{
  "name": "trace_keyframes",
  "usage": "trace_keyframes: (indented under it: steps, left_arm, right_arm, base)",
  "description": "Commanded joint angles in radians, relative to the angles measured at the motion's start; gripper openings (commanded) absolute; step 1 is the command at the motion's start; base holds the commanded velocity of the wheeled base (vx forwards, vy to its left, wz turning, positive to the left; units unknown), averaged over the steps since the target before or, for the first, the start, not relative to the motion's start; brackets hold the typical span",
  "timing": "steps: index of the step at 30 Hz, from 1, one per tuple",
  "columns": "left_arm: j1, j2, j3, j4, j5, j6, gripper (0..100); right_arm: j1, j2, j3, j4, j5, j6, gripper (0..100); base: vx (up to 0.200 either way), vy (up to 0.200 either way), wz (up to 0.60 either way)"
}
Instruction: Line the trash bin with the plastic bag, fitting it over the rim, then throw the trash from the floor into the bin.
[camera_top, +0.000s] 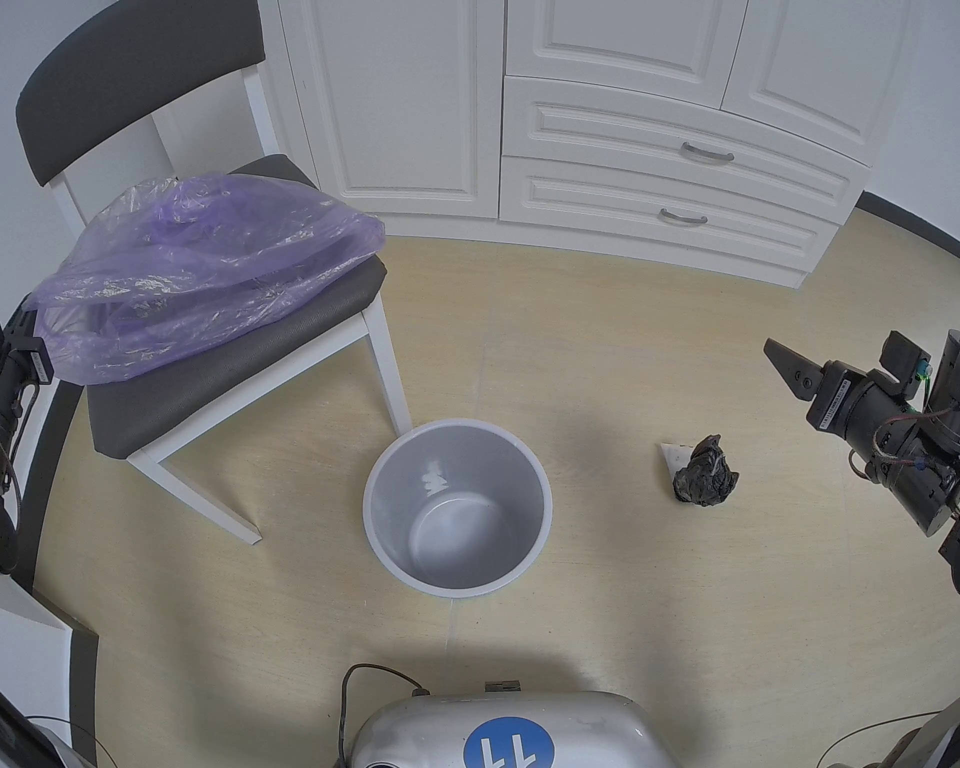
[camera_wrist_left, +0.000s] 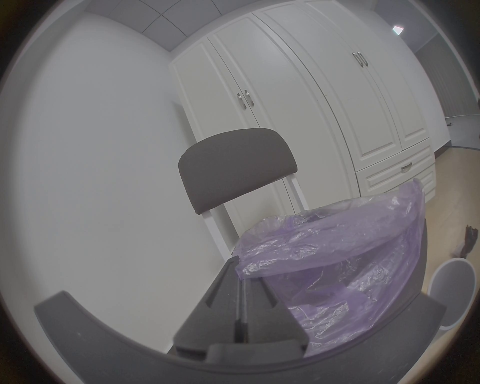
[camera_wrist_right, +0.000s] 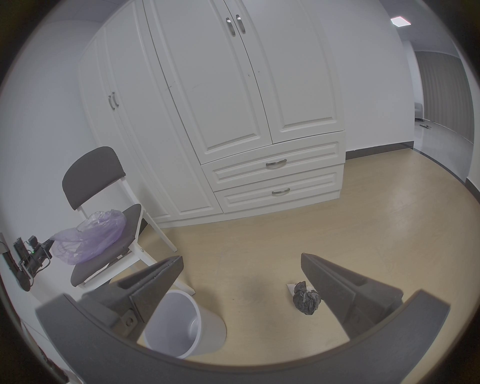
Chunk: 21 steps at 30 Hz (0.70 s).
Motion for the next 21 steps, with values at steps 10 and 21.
trace_keyframes:
  steps: [10, 21]
  left_arm:
    - [-0.024, -0.001, 0.013, 0.000, 0.000, -0.001, 0]
    - [-0.185, -0.014, 0.077, 0.000, 0.000, -0.001, 0]
  right_arm:
    - [0.174, 0.074, -0.126, -0.002, -0.053, -0.054, 100]
    - [0.173, 0.264, -0.154, -0.258, -0.086, -0.085, 100]
  base:
    - [0.000, 0.000, 0.00]
    - [0.000, 0.000, 0.00]
